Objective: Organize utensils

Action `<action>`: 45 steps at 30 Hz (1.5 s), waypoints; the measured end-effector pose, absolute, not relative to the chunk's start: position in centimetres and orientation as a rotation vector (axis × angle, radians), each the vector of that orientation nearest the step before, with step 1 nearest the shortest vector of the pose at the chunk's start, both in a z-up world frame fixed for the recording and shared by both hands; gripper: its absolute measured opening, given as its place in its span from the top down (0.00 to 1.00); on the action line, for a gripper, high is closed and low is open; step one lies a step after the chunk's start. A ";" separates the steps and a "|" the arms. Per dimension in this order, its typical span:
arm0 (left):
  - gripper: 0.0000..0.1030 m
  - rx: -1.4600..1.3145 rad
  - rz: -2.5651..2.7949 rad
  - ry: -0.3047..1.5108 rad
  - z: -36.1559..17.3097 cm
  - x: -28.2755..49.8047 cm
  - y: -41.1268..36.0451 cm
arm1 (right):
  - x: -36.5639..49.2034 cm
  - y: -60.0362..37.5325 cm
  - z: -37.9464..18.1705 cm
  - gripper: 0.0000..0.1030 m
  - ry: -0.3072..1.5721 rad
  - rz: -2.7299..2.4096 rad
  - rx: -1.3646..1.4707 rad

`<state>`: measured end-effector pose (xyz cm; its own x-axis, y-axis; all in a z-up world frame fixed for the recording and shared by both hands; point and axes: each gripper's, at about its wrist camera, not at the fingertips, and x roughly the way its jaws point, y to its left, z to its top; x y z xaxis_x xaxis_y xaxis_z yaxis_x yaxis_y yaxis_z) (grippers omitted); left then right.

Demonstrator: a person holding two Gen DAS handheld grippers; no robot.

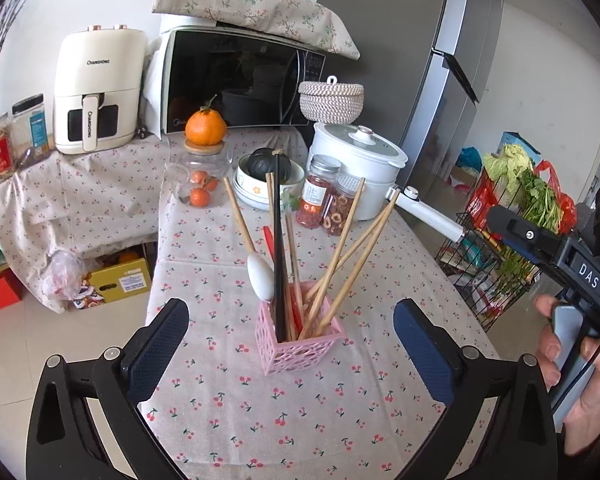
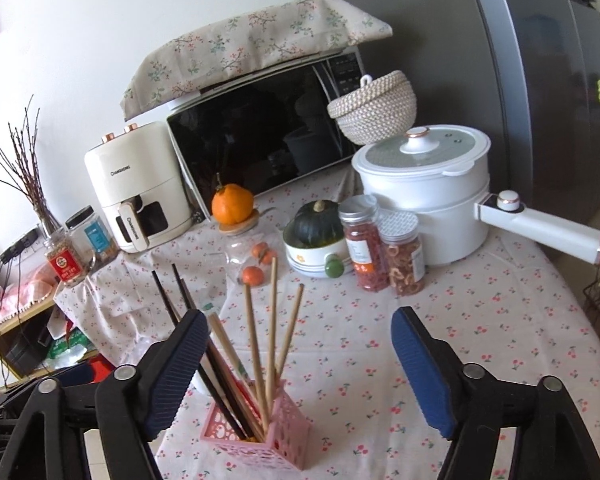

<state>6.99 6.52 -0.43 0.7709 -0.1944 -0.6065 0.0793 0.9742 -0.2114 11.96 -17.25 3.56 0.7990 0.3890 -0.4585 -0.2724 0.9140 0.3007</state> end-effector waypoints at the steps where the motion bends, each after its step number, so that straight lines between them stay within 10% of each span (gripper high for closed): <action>1: 0.00 -0.170 -0.136 0.672 -0.5 6.7 6.6 | 11.6 -17.7 3.6 0.13 0.531 0.342 0.217; 4: 0.00 -0.147 -0.101 0.687 -0.9 5.9 6.7 | 10.8 -18.9 3.6 0.00 0.527 0.295 0.205; 45: 0.00 -0.064 -0.056 0.688 -1.2 1.9 1.8 | 5.3 -18.9 -0.1 0.00 0.702 0.115 0.024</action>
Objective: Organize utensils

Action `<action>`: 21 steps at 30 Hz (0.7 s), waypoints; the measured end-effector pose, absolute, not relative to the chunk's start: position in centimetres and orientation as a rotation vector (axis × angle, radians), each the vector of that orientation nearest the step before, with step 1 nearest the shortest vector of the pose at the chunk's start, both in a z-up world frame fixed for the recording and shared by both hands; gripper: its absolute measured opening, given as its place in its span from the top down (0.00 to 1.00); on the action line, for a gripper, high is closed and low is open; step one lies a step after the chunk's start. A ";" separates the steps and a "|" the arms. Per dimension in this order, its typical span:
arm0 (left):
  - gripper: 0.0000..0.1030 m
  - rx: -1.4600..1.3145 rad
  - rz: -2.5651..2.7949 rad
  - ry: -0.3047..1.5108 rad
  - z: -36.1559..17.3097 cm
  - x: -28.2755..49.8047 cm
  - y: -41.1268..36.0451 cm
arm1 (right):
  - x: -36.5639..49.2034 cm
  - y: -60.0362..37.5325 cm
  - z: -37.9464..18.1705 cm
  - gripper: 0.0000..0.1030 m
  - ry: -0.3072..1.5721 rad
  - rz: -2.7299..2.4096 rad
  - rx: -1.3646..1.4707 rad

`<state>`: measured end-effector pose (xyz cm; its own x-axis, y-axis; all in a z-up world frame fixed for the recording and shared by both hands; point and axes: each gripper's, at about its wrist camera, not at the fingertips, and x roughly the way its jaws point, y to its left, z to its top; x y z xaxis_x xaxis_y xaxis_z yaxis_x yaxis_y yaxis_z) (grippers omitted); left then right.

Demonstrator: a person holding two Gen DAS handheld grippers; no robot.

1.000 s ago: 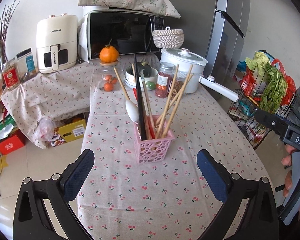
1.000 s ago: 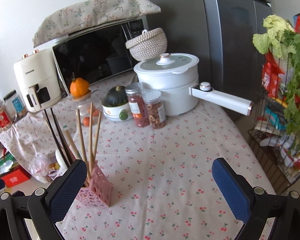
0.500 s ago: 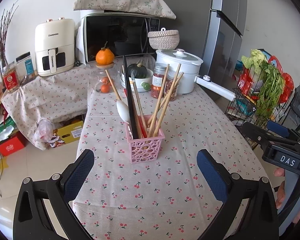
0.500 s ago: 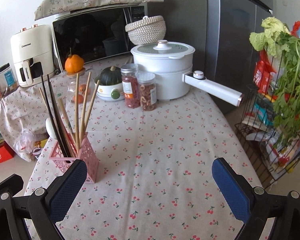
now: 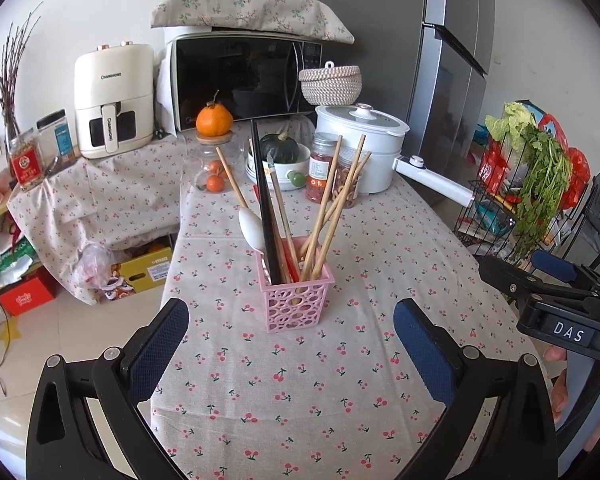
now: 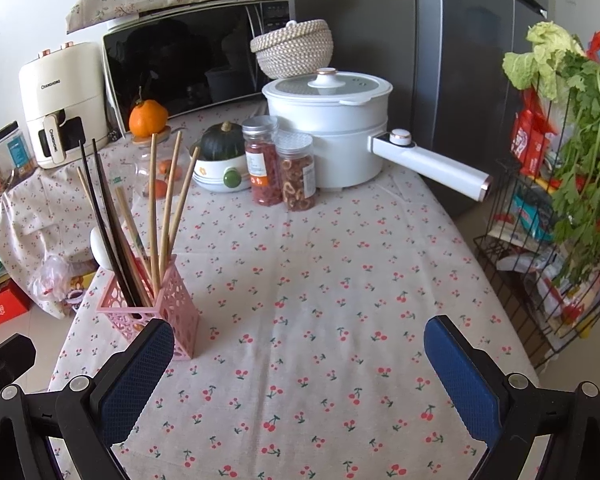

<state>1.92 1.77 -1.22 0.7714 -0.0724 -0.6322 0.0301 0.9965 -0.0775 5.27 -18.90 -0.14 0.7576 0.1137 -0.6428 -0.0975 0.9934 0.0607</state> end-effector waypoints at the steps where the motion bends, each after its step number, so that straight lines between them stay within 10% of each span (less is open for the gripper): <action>1: 0.00 -0.062 -0.054 0.683 -1.2 1.9 1.8 | 5.3 -18.9 -0.2 0.00 0.702 0.115 0.025; 21: 0.00 -0.054 -0.049 0.669 -0.9 1.7 1.7 | 5.3 -18.9 0.0 0.00 0.692 0.109 0.034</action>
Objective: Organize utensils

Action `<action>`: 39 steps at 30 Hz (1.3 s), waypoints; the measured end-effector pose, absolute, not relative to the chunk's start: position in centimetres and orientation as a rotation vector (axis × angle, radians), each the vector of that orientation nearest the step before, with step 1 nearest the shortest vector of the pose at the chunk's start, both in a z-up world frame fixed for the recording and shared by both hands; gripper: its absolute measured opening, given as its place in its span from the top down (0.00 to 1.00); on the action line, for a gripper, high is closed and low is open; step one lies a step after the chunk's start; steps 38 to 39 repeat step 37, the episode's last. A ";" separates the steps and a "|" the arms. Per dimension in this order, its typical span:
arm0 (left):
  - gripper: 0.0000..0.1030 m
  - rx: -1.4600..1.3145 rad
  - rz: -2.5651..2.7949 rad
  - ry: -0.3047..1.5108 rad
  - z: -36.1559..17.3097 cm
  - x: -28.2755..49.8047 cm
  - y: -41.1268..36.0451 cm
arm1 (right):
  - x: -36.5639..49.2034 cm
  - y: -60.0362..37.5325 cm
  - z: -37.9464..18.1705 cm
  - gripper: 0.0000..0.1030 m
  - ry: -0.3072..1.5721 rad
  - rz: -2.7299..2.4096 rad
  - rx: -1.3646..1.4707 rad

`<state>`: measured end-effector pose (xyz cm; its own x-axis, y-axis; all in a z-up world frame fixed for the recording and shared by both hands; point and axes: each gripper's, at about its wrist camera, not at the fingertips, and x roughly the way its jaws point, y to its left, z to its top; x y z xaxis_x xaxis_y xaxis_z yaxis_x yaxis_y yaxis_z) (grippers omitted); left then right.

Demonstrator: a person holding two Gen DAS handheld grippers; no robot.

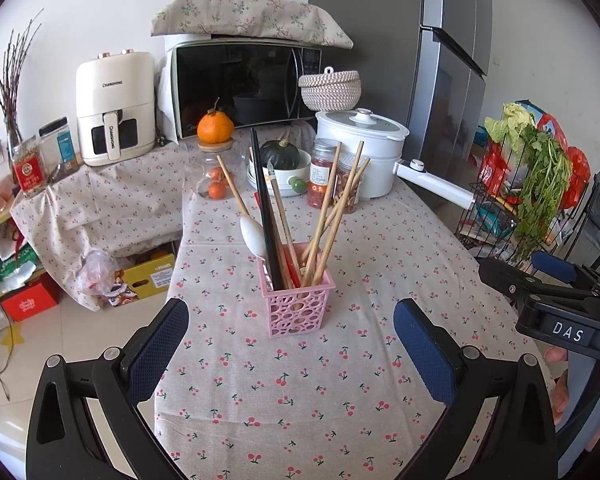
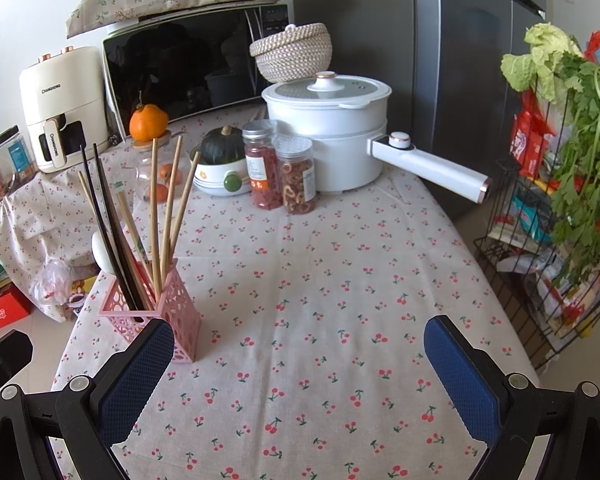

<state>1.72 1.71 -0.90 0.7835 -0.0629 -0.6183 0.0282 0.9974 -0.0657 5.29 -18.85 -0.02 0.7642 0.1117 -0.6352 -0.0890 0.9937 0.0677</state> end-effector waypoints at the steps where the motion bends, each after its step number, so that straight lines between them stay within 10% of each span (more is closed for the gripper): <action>1: 0.00 -0.054 -0.050 0.668 -0.9 1.7 1.7 | 5.3 -18.9 0.0 0.00 0.693 0.109 0.035; 39: 0.00 -0.058 -0.034 0.715 -1.3 1.8 1.2 | 5.2 -18.7 -0.5 0.00 0.712 0.114 0.040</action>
